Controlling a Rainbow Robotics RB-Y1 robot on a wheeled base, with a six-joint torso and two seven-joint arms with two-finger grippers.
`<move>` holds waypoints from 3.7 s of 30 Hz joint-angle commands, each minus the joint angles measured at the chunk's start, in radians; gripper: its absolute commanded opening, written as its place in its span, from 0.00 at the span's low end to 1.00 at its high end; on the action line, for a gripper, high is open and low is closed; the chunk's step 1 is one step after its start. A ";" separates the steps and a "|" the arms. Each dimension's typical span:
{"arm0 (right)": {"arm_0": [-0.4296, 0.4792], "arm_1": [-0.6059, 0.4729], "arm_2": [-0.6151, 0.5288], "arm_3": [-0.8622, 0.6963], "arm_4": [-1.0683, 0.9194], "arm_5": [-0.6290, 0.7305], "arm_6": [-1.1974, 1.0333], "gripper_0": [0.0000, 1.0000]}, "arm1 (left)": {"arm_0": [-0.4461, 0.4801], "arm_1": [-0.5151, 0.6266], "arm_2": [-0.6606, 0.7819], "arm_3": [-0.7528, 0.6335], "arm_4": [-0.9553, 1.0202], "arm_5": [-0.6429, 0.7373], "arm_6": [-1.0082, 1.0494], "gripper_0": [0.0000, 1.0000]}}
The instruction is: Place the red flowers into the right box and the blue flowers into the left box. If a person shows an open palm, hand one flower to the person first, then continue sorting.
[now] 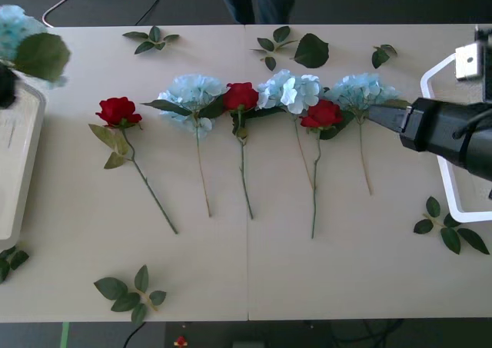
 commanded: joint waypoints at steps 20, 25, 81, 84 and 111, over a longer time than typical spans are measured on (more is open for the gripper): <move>-0.445 -0.036 0.304 0.631 0.145 0.117 -0.078 1.00 | 0.375 -0.134 0.613 0.322 0.149 -0.195 -0.694 0.00; -0.514 -0.029 0.390 0.749 0.207 0.079 -0.072 1.00 | 0.375 -0.137 0.524 0.431 0.102 -0.419 -0.727 0.00; -0.816 0.198 0.737 1.345 0.320 -0.324 -0.061 0.00 | -0.082 -0.078 -0.069 0.246 0.244 -0.247 0.226 1.00; -0.816 0.191 0.737 1.345 0.319 -0.337 -0.061 0.00 | -0.116 -0.094 -0.178 0.220 0.241 -0.287 0.327 1.00; -0.143 0.001 0.157 0.420 0.274 -0.354 -0.009 0.00 | -0.292 -0.152 -0.868 0.223 -0.026 -0.592 0.836 1.00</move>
